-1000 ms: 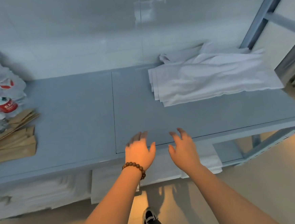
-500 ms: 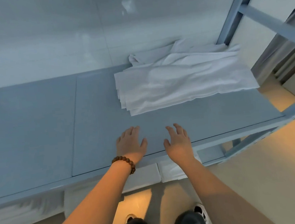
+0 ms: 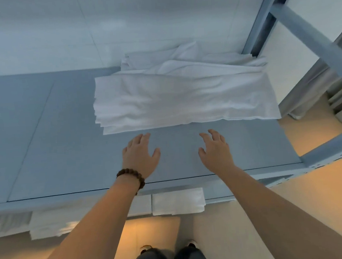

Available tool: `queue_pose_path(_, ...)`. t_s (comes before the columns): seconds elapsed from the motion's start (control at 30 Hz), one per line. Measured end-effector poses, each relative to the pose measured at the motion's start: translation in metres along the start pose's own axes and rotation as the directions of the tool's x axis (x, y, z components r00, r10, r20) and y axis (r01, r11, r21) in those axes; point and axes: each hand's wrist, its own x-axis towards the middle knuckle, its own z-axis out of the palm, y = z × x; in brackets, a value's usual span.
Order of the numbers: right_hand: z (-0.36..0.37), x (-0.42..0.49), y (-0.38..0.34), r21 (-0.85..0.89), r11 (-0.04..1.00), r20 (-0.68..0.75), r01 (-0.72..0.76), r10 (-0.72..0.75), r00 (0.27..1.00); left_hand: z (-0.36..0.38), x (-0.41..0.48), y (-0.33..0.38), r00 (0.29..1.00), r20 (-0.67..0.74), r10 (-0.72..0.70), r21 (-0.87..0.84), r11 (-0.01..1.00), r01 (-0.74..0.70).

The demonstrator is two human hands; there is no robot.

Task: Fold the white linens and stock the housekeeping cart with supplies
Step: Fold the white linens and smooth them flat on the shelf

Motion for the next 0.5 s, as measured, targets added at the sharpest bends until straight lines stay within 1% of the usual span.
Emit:
queue_pose_path(0.1, -0.004, 0.034, 0.019, -0.055, 0.998, -0.011, 0.034, -0.035, 0.999, 0.007, 0.031, 0.006, 1.000, -0.001, 0.019, 0.045, 0.999, -0.019)
queue_pose_path(0.2, -0.007, 0.075, 0.036, -0.101, 0.992, -0.038, 0.072, -0.076, 0.996, 0.018, 0.072, 0.009, 0.999, 0.012, 0.053, 0.129, 0.990, -0.054)
queue_pose_path(0.33, -0.004, 0.129, 0.049, -0.141, 0.988, -0.084, 0.059, -0.071, 0.994, 0.041, 0.126, 0.009, 0.994, 0.071, 0.083, 0.267, 0.959, -0.099)
queue_pose_path(0.4, 0.002, 0.152, 0.054, -0.161, 0.986, -0.082, 0.054, -0.068, 0.994, 0.052, 0.149, 0.006, 0.991, 0.097, 0.090, 0.322, 0.939, -0.117)
queue_pose_path(0.5, 0.008, 0.179, 0.060, -0.175, 0.983, -0.031, 0.064, -0.070, 0.997, 0.060, 0.175, -0.001, 0.989, 0.127, 0.076, 0.355, 0.928, -0.117)
